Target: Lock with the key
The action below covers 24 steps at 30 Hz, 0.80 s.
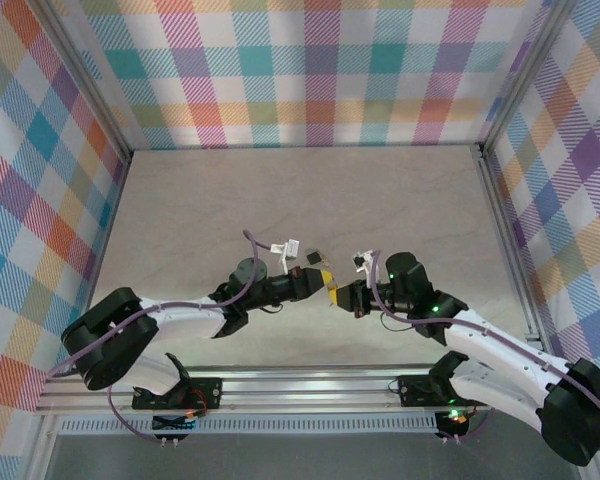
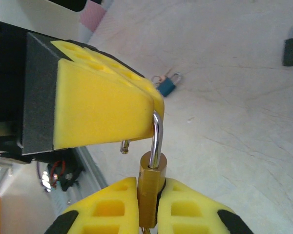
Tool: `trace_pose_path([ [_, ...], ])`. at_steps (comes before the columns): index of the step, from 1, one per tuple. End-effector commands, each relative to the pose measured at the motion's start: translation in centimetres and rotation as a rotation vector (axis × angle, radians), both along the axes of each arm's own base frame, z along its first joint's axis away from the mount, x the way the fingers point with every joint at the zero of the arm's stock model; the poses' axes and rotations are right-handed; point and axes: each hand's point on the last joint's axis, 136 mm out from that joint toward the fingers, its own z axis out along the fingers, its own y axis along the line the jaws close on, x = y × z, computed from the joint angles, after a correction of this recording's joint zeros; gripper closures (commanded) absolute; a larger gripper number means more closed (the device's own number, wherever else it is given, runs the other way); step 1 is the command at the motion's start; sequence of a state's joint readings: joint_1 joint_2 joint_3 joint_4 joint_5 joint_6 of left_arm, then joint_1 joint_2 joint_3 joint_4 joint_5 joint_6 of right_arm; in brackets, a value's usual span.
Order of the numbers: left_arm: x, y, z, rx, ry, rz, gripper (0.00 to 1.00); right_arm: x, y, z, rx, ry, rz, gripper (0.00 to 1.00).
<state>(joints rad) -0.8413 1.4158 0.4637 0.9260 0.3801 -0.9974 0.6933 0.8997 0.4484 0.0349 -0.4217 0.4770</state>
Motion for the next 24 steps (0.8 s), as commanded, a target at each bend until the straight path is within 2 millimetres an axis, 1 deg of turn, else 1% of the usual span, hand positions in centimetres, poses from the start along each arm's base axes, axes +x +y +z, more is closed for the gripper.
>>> trace_pose_path([
  [1,1.4,1.9,0.1,0.0,-0.054,0.072,1.0,-2.3,1.2,3.7,0.141,-0.061,0.154,1.0],
  [6,1.1,2.3,0.4,-0.001,-0.081,0.066,1.0,-3.3,1.4,5.1,0.193,-0.071,0.201,1.0],
  [10,0.9,2.5,0.7,-0.01,-0.097,0.06,1.0,-3.9,1.5,5.9,0.223,-0.073,0.234,1.0],
  [16,0.5,2.8,1.4,-0.025,-0.125,0.051,1.0,-4.2,1.3,6.7,0.251,-0.082,0.243,1.0],
  [24,-0.2,3.3,1.4,-0.021,-0.154,0.038,1.0,-4.5,1.0,8.2,0.292,-0.11,0.251,1.0],
])
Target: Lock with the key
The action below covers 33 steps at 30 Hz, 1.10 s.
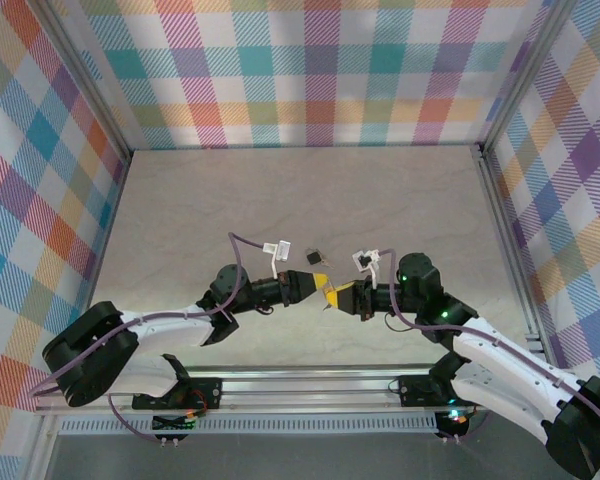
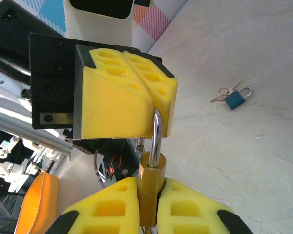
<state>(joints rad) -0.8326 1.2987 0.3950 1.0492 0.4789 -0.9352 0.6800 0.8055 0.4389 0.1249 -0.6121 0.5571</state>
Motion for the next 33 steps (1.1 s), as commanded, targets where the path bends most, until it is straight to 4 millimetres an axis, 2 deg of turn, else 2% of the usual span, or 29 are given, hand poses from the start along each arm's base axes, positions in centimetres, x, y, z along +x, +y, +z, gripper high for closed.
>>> trace_pose_path([
  [1,2.5,2.1,-2.9,0.08,0.02,0.135,1.0,-1.8,0.2,3.6,0.113,-0.099,0.109,1.0],
  [9,2.1,2.1,-2.5,0.058,0.008,0.121,1.0,-1.9,0.3,4.0,0.125,-0.104,0.117,1.0],
  [33,1.0,2.0,-2.8,0.018,0.003,0.065,1.0,-1.5,0.3,6.7,0.189,-0.132,0.105,1.0],
])
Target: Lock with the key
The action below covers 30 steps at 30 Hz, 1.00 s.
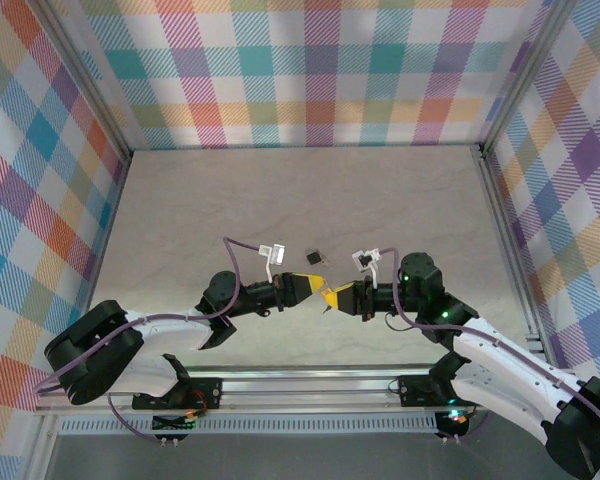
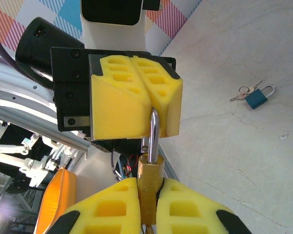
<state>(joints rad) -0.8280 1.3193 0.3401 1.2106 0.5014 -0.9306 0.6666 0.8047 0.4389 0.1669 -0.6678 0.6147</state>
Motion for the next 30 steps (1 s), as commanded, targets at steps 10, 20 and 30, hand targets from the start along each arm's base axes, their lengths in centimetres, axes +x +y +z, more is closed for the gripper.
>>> trace_pose_path([
  [10,1.1,1.1,-3.8,0.056,0.07,0.057,1.0,-0.6,0.2,7.0,0.165,-0.171,0.05,1.0],
  [20,0.3,0.6,-3.9,0.046,0.068,0.029,1.0,0.4,0.4,7.9,0.183,-0.179,0.017,1.0],
  [30,-0.3,0.4,-4.1,0.051,0.058,0.019,1.0,1.8,0.5,8.4,0.186,-0.189,-0.038,1.0],
])
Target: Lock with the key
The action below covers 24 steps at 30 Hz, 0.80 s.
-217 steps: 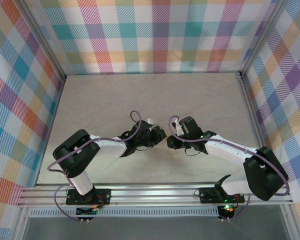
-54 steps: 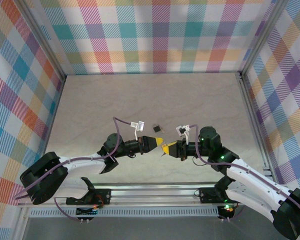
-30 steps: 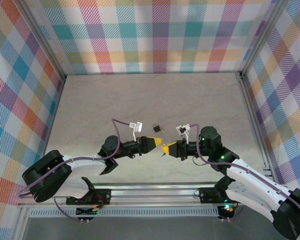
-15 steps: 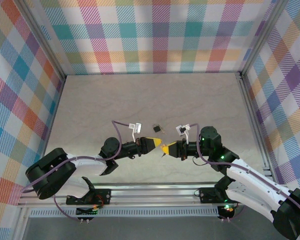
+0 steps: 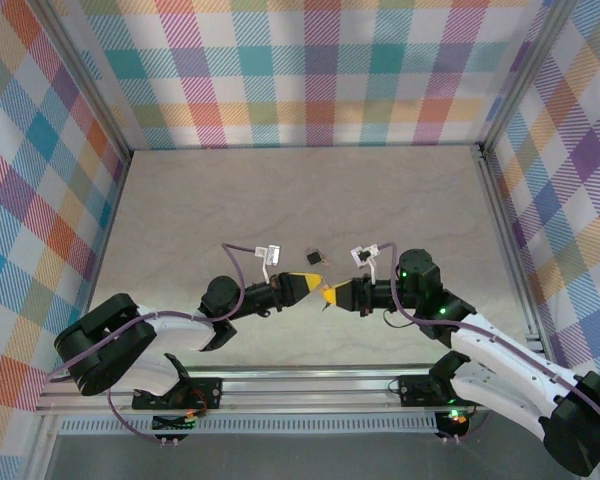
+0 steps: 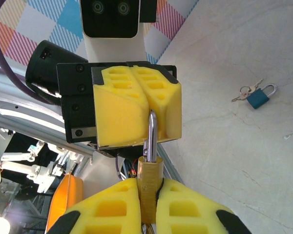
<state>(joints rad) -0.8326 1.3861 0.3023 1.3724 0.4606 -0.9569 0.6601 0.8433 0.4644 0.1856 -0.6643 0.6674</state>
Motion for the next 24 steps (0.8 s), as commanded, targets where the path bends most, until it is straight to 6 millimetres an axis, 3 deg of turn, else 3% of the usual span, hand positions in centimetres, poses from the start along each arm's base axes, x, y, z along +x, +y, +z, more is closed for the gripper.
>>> trace_pose_path([
  [1,-0.7,-0.1,-4.1,0.107,0.066,-0.018,1.0,1.2,0.1,8.0,0.175,-0.236,-0.035,1.0],
  [10,-1.6,-0.8,-3.9,0.106,0.043,-0.046,1.0,2.2,0.3,8.3,0.185,-0.239,-0.058,1.0],
  [19,-1.7,-0.1,-2.6,0.125,-0.028,-0.014,1.0,1.4,0.3,7.7,0.176,-0.226,-0.018,1.0],
  [24,-1.4,0.4,-1.7,0.14,-0.063,0.013,0.88,0.6,0.0,7.7,0.178,-0.23,0.002,1.0],
])
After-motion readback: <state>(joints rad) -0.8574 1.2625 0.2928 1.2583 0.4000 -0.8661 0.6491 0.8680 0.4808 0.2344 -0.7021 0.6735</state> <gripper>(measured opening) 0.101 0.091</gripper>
